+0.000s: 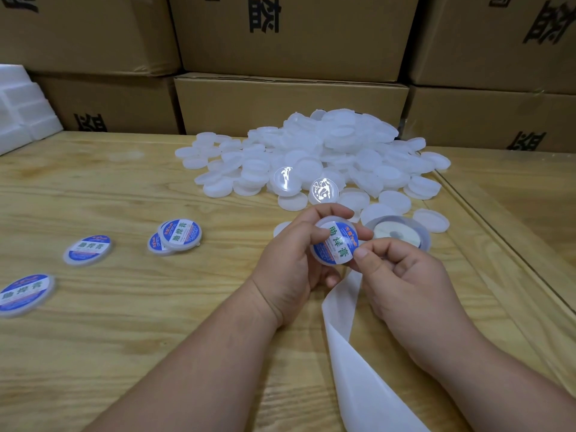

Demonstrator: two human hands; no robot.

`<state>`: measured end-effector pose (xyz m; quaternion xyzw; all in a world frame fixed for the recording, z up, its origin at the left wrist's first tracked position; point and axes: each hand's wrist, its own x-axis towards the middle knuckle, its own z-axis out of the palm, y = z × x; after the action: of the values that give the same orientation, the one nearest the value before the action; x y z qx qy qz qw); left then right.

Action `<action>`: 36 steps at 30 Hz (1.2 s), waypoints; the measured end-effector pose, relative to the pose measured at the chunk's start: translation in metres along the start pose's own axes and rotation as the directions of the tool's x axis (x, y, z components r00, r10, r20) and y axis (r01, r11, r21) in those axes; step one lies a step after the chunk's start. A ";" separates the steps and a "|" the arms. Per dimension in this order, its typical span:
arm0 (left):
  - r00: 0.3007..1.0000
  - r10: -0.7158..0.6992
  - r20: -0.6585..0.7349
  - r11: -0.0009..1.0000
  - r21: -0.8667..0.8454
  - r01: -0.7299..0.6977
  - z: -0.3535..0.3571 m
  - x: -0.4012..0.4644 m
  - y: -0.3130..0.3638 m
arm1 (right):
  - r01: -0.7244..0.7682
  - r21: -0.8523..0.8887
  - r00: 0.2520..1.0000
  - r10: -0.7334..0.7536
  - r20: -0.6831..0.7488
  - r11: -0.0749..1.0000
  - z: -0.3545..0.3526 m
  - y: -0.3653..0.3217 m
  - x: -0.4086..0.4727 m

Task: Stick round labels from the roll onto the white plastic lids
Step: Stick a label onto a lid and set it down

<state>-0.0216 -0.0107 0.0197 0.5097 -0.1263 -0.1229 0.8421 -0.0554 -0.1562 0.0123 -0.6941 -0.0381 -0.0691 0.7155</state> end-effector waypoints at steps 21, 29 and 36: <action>0.878 0.085 -0.471 0.978 -0.128 -0.163 -0.012 0.006 0.009 | -0.022 -0.062 0.999 0.024 0.030 0.998 -0.004 -0.010 -0.003; 0.771 0.068 -0.634 0.953 -0.188 -0.239 -0.020 0.010 0.014 | -0.051 -0.058 0.997 0.054 0.053 0.997 -0.006 -0.010 -0.003; 0.784 -0.012 -0.620 0.896 -0.355 -0.267 -0.027 0.012 0.013 | -0.037 -0.079 0.997 0.042 0.059 0.996 -0.007 -0.008 -0.003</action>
<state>-0.0001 0.0132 0.0208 0.3162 0.1457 0.0816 0.9339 -0.0597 -0.1635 0.0192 -0.7239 -0.0434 -0.0351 0.6877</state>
